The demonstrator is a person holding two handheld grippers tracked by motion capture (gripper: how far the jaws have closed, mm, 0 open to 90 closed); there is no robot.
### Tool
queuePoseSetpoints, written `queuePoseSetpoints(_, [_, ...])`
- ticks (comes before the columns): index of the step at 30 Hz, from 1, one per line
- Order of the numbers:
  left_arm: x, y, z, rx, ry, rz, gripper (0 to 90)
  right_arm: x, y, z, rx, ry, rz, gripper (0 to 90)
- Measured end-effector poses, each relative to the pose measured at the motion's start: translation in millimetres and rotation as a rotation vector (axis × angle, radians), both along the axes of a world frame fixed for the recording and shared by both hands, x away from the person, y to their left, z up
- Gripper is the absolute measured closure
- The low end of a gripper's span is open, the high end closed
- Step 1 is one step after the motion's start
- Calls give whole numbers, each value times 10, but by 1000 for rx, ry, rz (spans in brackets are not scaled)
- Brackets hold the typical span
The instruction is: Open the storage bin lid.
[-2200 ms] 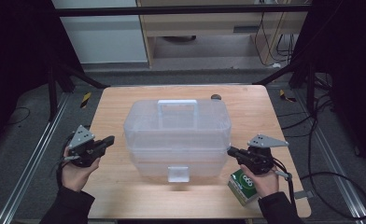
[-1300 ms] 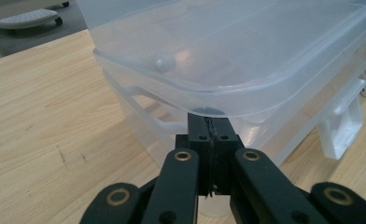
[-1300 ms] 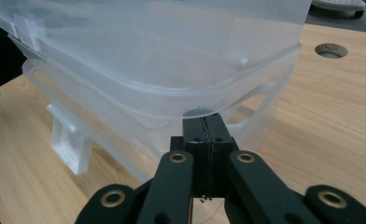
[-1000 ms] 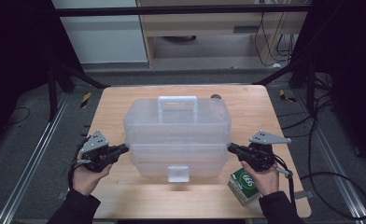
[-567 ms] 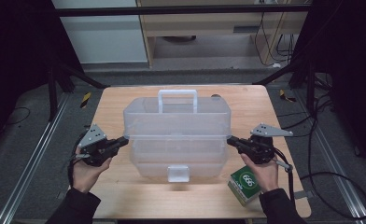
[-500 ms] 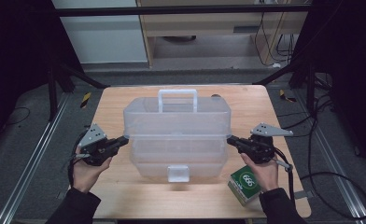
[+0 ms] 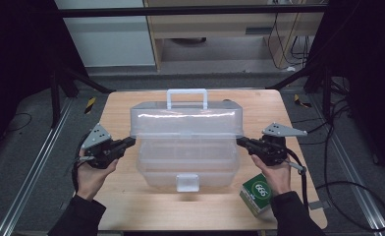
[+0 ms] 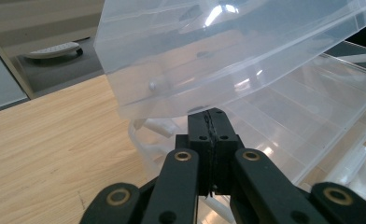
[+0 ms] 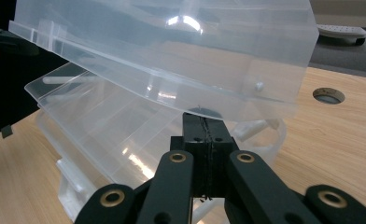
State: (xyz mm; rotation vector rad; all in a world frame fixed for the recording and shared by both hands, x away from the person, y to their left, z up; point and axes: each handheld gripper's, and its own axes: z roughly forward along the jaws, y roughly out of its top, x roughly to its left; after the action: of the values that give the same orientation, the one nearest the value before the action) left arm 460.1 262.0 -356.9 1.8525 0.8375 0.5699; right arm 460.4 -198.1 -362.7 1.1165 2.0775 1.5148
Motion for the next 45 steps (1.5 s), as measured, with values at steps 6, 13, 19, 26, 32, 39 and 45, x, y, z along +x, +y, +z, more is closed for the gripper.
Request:
queuePoseSetpoints(6, [10,-12,-27,5,4,-4,894,-10,-1,-8,-2,2,5,900])
queuePoseSetpoints(13, [-8,58,-83,42,7,58,821,-35,-3,-16,-29,4,6,900])
queuePoseSetpoints(19, [24,37,-120,64,-25,87,652,-39,-3,-22,-33,6,9,900])
queuePoseSetpoints(26, [76,-69,-128,74,-63,79,568,-39,-4,-20,-32,8,9,900])
queuePoseSetpoints(32, [147,-103,-109,68,-84,74,567,-36,-1,-18,-32,9,9,900])
queuePoseSetpoints(39, [148,-130,-103,83,-96,76,598,-38,7,-21,-30,11,14,900])
queuePoseSetpoints(45, [124,-119,-85,88,-96,89,633,-46,15,-31,-63,4,3,866])
